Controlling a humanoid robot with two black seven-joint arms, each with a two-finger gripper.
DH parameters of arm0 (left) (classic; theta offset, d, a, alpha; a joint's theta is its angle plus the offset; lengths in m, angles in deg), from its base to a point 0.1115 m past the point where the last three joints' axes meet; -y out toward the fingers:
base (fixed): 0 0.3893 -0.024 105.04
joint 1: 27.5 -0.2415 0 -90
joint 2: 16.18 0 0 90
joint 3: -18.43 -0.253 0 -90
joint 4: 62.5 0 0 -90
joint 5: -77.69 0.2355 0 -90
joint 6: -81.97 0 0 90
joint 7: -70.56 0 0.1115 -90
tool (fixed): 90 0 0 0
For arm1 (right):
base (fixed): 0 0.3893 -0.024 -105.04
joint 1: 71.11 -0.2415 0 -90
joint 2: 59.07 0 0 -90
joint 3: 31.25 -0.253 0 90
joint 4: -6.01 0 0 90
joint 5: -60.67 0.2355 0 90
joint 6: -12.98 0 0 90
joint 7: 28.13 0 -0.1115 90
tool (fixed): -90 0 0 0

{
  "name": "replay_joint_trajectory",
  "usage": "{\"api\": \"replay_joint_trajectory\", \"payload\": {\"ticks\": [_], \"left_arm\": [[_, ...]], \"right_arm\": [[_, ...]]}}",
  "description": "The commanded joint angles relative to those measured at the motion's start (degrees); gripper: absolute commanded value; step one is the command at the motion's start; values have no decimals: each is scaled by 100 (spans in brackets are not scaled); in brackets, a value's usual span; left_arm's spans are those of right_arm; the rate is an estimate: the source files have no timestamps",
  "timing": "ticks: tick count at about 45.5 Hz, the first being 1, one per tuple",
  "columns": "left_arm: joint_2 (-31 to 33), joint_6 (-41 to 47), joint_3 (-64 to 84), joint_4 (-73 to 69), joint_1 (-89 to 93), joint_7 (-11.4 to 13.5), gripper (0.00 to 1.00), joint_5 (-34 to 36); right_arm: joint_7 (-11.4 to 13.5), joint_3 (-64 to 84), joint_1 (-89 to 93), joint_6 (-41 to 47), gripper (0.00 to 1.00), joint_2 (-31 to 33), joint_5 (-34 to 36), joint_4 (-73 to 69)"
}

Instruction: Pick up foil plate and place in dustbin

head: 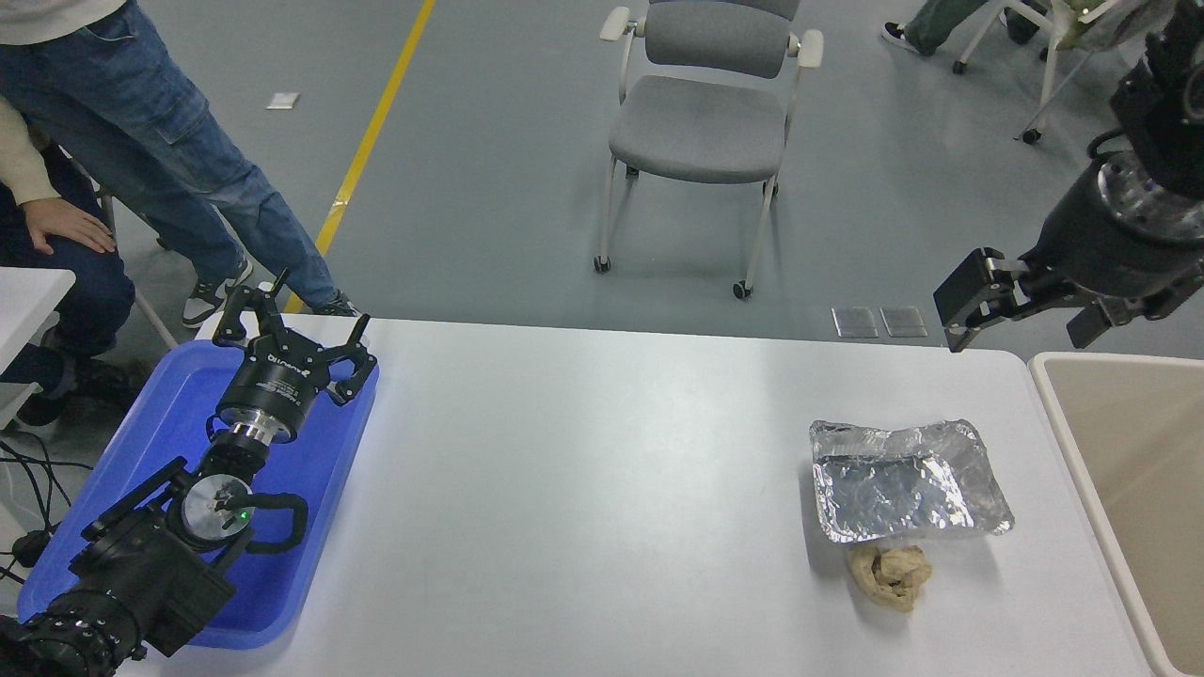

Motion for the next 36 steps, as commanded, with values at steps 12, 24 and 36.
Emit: {"api": "replay_joint_trajectory", "payload": {"ticks": [12, 24, 36], "left_arm": [[0, 0, -2, 0, -8, 0, 100, 0], [0, 9, -2, 0, -8, 0, 100, 0], [0, 0, 7, 0, -8, 0, 100, 0]], "right_arm": [[1, -132, 1016, -1579, 99, 272, -816, 57], [36, -1028, 2035, -1860, 96, 1072, -2205, 110], [28, -1362, 3300, -1939, 96, 1064, -2460, 996]]}}
